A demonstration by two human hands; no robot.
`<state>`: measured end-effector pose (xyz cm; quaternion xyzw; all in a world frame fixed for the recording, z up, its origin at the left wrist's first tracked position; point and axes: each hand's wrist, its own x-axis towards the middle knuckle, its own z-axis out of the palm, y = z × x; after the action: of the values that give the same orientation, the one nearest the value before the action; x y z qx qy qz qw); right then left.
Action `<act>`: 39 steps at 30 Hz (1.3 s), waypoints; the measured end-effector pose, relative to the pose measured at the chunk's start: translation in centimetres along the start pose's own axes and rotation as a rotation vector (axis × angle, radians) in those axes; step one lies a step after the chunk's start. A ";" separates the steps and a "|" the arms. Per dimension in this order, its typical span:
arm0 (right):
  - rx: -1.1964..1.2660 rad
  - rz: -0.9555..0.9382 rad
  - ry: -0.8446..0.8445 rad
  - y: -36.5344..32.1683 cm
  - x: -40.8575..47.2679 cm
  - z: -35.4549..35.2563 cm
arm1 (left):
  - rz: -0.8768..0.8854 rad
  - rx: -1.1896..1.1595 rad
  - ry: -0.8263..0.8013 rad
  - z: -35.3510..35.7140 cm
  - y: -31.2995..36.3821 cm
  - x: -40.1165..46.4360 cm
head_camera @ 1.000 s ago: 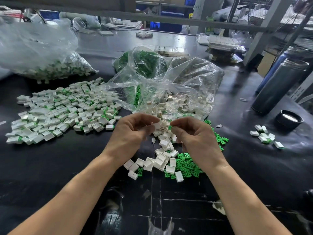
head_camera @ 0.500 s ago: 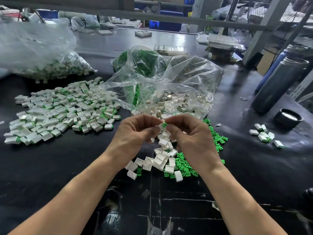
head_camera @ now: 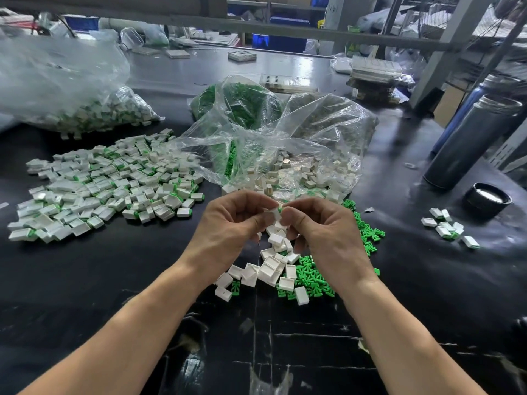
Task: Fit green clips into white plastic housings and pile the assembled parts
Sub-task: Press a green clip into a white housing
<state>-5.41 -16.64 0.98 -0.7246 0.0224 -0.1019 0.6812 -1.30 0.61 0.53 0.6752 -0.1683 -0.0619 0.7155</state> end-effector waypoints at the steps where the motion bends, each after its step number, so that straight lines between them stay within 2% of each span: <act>1: -0.008 -0.013 0.001 0.0 0.0 0.0 | -0.007 -0.008 0.008 0.1 0.0 0.0; 7: -0.130 -0.076 0.017 0.7 0.1 0.5 | -0.089 -0.041 0.047 0.2 -0.5 0.0; 17: -0.452 -0.272 0.069 0.9 -0.1 0.9 | 0.030 0.202 0.101 0.5 -0.6 -0.1; 19: -0.388 -0.241 0.060 1.0 -0.1 0.9 | 0.037 0.198 0.104 0.6 -0.6 -0.1; 24: -0.044 -0.109 0.058 1.1 -0.1 1.1 | -0.001 0.047 0.151 0.8 -0.8 -0.1; 30: 0.019 -0.085 0.074 0.6 0.0 0.8 | 0.001 -0.008 0.095 1.0 -0.9 0.1; 32: 0.036 -0.015 0.083 0.3 0.0 0.8 | 0.024 -0.001 0.086 1.1 -1.0 0.1; 36: 0.044 0.160 -0.013 0.3 -0.1 1.4 | 0.015 -0.013 0.059 1.8 -1.2 -0.1; 39: 0.079 0.210 0.011 0.6 0.0 2.0 | 0.009 -0.035 0.037 2.4 -1.3 -0.1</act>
<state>-4.98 -14.73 0.25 -0.6904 0.0979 -0.0345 0.7159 -2.01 -1.76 -0.66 0.6628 -0.1569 -0.0493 0.7305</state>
